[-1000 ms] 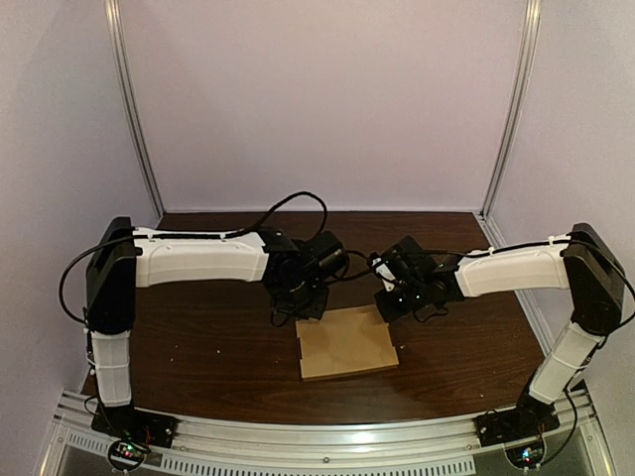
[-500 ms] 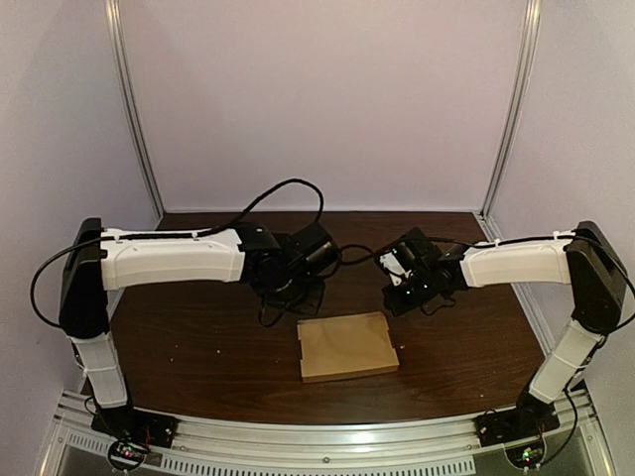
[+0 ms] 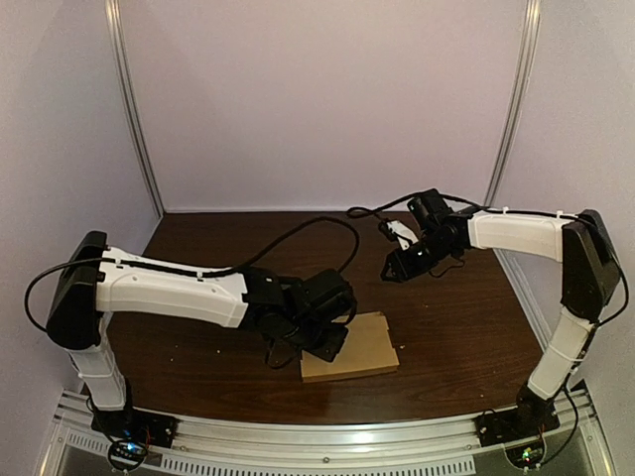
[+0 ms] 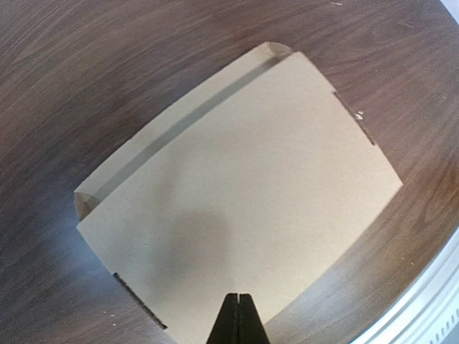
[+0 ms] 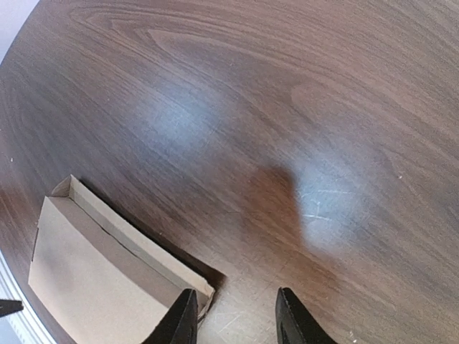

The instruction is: Fold the paper box

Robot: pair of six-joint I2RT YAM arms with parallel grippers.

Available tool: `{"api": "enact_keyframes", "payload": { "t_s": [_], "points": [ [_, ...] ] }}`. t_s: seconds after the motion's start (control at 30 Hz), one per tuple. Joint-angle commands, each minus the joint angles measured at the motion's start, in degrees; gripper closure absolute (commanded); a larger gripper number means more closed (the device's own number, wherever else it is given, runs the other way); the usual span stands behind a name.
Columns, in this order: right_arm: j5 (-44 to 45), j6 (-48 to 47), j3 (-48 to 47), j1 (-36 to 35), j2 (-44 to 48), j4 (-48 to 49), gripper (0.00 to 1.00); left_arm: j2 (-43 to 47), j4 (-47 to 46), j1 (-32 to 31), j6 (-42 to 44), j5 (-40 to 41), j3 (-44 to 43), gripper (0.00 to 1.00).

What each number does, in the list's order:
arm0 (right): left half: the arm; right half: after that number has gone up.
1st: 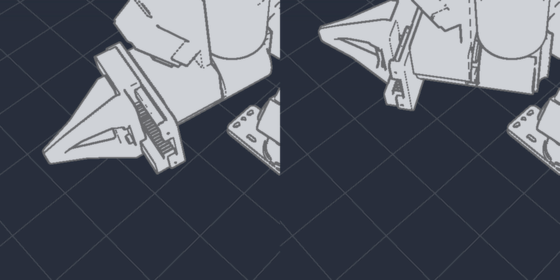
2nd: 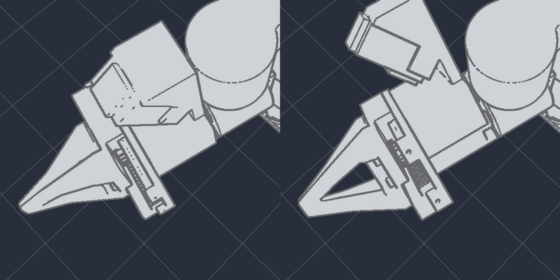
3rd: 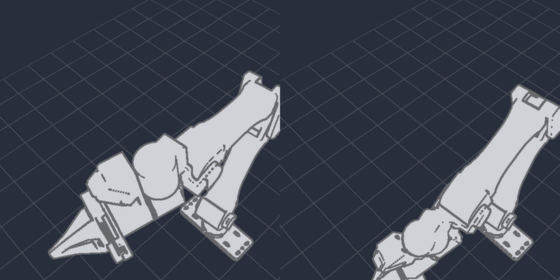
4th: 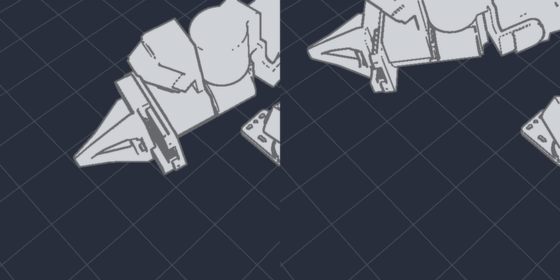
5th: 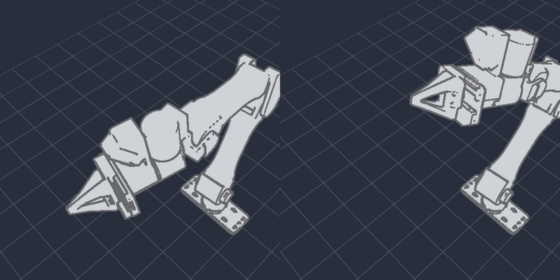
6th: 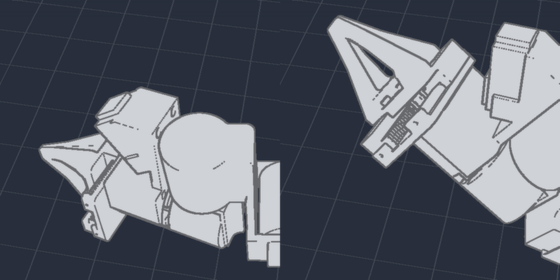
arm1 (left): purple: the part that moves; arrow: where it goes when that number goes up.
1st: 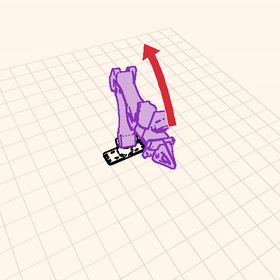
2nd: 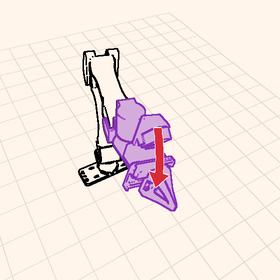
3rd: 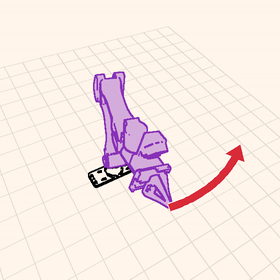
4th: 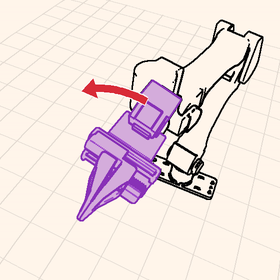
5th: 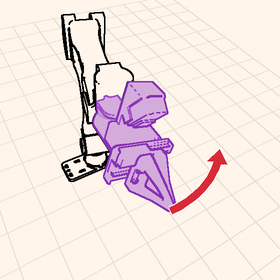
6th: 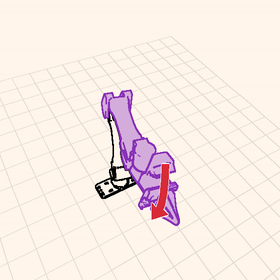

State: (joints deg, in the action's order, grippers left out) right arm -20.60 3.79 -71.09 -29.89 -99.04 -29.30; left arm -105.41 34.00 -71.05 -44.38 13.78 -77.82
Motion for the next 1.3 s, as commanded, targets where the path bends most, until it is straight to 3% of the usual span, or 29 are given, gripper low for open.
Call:
{"api": "enact_keyframes", "payload": {
  "t_s": [0.0,0.23,0.47,0.63,0.8,0.97,1.1,1.27],
  "points": [
    [-7.82,-5.21,-2.91,4.96,-2.31,-4.03,0.62,3.52,-8.27,-5.61,9.38,-4.50,0.22,1.00],
    [-8.69,-10.93,-6.88,7.91,-4.00,-6.56,0.54,-2.00,-5.65,-9.54,11.45,-11.05,2.36,1.00],
    [-9.23,-11.22,-8.65,8.14,-7.49,-7.00,0.55,-3.25,-3.27,-7.86,9.69,-1.93,5.12,1.00],
    [-12.92,-12.72,-8.22,8.07,-9.55,-6.83,0.55,-2.99,-2.95,-3.27,9.62,0.65,7.50,1.00],
    [-13.28,-18.51,-14.96,5.91,-15.40,-13.16,0.57,-2.88,-2.53,3.13,12.19,1.69,9.47,1.00],
    [-11.82,-17.28,-13.33,4.37,-14.81,-12.28,0.59,-2.95,-7.46,15.57,17.48,5.09,10.30,1.00],
    [-8.85,-16.56,-12.35,4.69,-13.27,-11.60,0.59,-4.62,-15.80,24.70,23.27,1.37,5.05,1.00],
    [-7.92,-13.46,-11.65,5.02,-13.87,-12.27,0.59,-7.62,-8.92,25.89,22.71,0.12,-5.30,1.00]
  ]
}}
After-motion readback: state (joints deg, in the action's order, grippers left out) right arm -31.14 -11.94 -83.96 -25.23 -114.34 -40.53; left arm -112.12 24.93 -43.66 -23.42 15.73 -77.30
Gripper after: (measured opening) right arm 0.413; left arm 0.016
